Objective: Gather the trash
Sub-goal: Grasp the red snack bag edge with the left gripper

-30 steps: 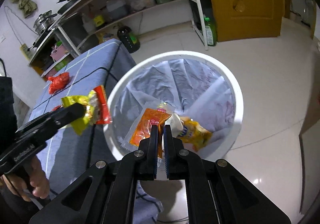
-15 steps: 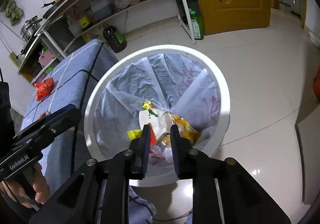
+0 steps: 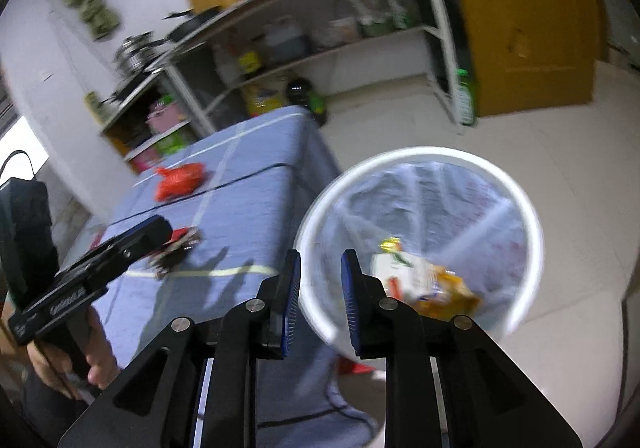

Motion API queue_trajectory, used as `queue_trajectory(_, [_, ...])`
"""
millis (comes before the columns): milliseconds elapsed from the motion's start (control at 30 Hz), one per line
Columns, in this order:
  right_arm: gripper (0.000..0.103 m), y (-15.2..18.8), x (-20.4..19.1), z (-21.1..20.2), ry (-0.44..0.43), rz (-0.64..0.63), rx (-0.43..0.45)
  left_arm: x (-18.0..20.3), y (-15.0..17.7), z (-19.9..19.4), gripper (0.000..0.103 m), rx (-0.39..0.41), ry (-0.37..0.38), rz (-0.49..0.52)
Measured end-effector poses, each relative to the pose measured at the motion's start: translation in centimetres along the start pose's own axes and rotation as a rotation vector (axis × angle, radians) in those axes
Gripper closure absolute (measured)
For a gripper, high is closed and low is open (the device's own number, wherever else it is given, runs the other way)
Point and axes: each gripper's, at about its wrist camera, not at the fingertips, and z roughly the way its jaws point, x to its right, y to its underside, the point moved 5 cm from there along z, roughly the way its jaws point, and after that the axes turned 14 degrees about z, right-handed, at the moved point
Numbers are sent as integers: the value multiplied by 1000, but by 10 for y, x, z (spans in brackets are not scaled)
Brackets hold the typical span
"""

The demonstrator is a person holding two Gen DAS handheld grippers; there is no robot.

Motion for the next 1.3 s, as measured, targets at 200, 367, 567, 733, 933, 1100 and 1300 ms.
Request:
queue_trajectory(200, [81, 14, -51, 26, -70, -79, -60, -65, 23, -46, 58, 13, -140, -51])
queue_trajectory(367, [81, 25, -81, 49, -97, -122, -104, -109, 54, -56, 58, -24, -180, -153])
queue_trajectory(567, [81, 33, -104, 71, -112, -150, -146, -129, 86, -46, 58, -74, -103, -279])
queue_trajectory(733, [81, 34, -113, 84, -116, -154, -165, -132, 96, -26, 58, -112, -34, -359])
queue_trajectory(933, [81, 34, -121, 92, -126, -165, -178, -140, 102, -19, 58, -128, -6, -463])
queue_trajectory(1100, [81, 34, -121, 94, -128, -167, -183, -144, 113, -24, 54, -140, -6, -533])
queue_trajectory(1300, [81, 35, -118, 95, -124, -162, -192, -154, 106, -10, 53, -111, 19, -598])
